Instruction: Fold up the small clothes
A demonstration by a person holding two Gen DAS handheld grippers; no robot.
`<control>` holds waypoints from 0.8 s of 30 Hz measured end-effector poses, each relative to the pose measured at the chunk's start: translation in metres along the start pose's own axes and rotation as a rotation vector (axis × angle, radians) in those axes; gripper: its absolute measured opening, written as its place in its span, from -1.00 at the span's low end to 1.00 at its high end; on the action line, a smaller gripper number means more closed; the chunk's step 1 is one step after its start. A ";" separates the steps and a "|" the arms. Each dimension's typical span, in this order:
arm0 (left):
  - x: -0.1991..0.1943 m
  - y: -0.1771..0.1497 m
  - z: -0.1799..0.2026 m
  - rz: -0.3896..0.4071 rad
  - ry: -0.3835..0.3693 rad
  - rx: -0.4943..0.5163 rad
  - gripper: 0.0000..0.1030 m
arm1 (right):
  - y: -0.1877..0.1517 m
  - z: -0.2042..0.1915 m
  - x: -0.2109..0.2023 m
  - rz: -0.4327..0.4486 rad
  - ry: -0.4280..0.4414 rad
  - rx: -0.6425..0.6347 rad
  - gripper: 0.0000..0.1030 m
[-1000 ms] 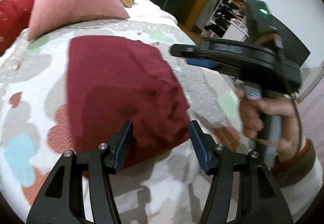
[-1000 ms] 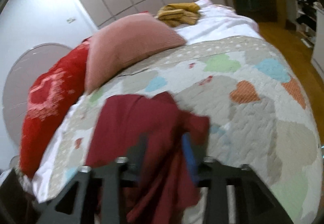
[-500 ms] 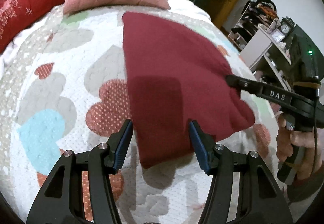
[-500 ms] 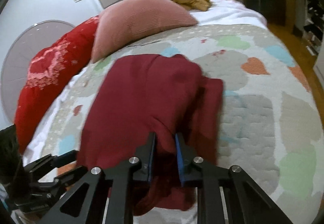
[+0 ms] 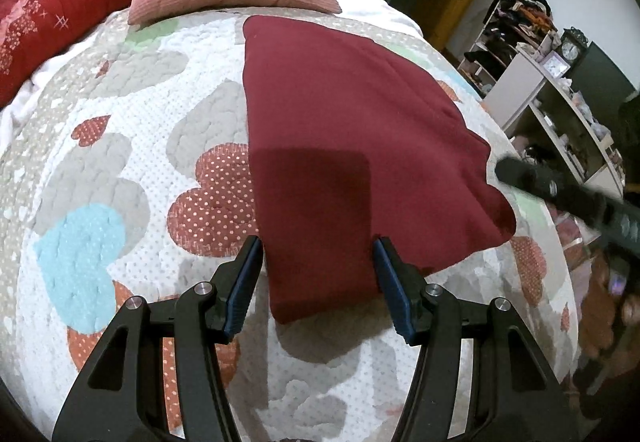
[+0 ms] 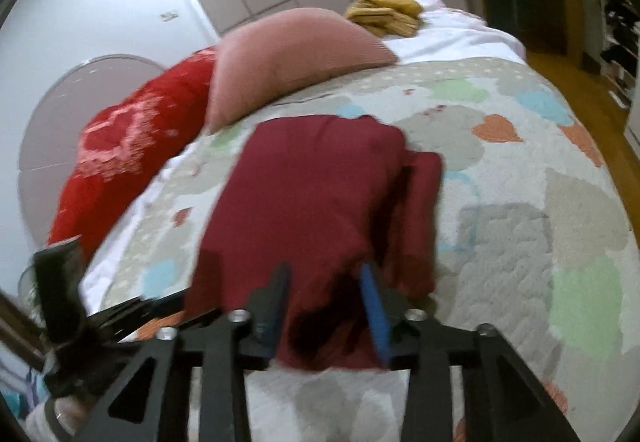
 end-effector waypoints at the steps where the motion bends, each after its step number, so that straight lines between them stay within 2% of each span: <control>1: 0.001 0.000 0.000 0.001 0.002 -0.001 0.11 | -0.005 -0.005 0.001 -0.016 -0.003 -0.010 -0.24; 4: 0.002 0.000 -0.001 -0.003 -0.002 -0.009 0.11 | -0.016 -0.009 0.017 -0.060 -0.023 -0.021 -0.25; 6: 0.001 -0.001 -0.001 -0.007 -0.007 -0.014 0.11 | -0.022 -0.003 0.023 -0.057 -0.039 0.009 -0.67; 8: 0.000 -0.001 -0.001 -0.006 -0.005 -0.011 0.11 | -0.026 0.002 0.021 -0.041 -0.010 0.042 -0.80; 11: 0.001 -0.002 -0.001 -0.005 0.000 -0.007 0.11 | -0.036 0.008 0.017 -0.022 -0.016 0.064 -0.84; 16: 0.003 -0.005 0.000 -0.008 0.004 -0.015 0.11 | -0.044 0.017 0.036 -0.052 -0.020 0.104 -0.84; 19: 0.001 -0.004 0.001 -0.007 0.014 -0.008 0.11 | -0.043 0.013 0.031 -0.051 -0.030 0.088 -0.84; 20: 0.000 -0.004 0.000 -0.007 0.015 -0.007 0.11 | -0.043 0.011 0.027 -0.049 -0.035 0.088 -0.83; 22: -0.002 -0.004 0.001 -0.006 0.018 -0.008 0.11 | -0.042 0.010 0.018 -0.032 -0.020 0.104 -0.65; 24: -0.004 -0.003 0.001 -0.004 0.020 -0.004 0.11 | -0.041 0.008 0.009 -0.013 -0.019 0.112 -0.20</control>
Point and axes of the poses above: each gripper's, at about its wrist camera, not at the fingertips, and x roughly the way its jaws point, z to its right, y to its top, the point moved 5 cm from there along x, roughly the way its jaws point, and after that the axes turned 10 degrees about -z, right-handed, at the moved point
